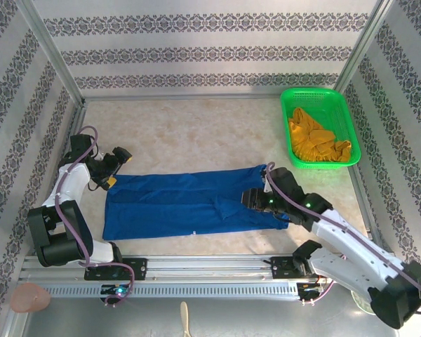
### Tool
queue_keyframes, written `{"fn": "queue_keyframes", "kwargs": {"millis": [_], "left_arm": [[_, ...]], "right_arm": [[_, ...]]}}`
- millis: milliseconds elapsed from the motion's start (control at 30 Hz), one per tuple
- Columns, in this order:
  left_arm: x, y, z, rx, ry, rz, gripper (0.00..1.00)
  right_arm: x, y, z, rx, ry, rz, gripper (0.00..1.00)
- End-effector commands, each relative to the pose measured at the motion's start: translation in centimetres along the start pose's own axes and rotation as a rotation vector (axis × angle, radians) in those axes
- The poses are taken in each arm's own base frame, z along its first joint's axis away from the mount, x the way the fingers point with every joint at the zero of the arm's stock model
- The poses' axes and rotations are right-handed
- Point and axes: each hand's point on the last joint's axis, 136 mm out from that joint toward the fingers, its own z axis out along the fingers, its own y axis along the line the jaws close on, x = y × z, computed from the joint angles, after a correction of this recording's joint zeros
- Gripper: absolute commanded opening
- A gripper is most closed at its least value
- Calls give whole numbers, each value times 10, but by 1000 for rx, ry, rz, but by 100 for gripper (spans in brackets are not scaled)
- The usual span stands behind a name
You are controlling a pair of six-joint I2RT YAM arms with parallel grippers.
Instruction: Fold the inside-out t-shirt
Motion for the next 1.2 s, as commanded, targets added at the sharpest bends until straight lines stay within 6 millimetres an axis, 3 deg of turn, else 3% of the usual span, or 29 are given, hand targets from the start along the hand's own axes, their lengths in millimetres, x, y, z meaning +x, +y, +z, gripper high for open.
{"fn": "queue_keyframes", "kwargs": {"millis": [0,167,467,900,1167], "left_arm": [[2,-2,-8,-13,2,19,100],[3,-3,-10,-10,-1,20,100],[6,-1,-8,-8,4,16,100],[13,-4,-8,21,28,22,100],[15,-10,-13,48,29,29,100]], "right_arm": [[4,-23,17,96,50,-57,48],[15,-8,28,78,113,-108,44],[56,12,44,126,151,-184,45],[51,41,79,250,189,-397,48],[60,28,99,340,245,-419,46]]}}
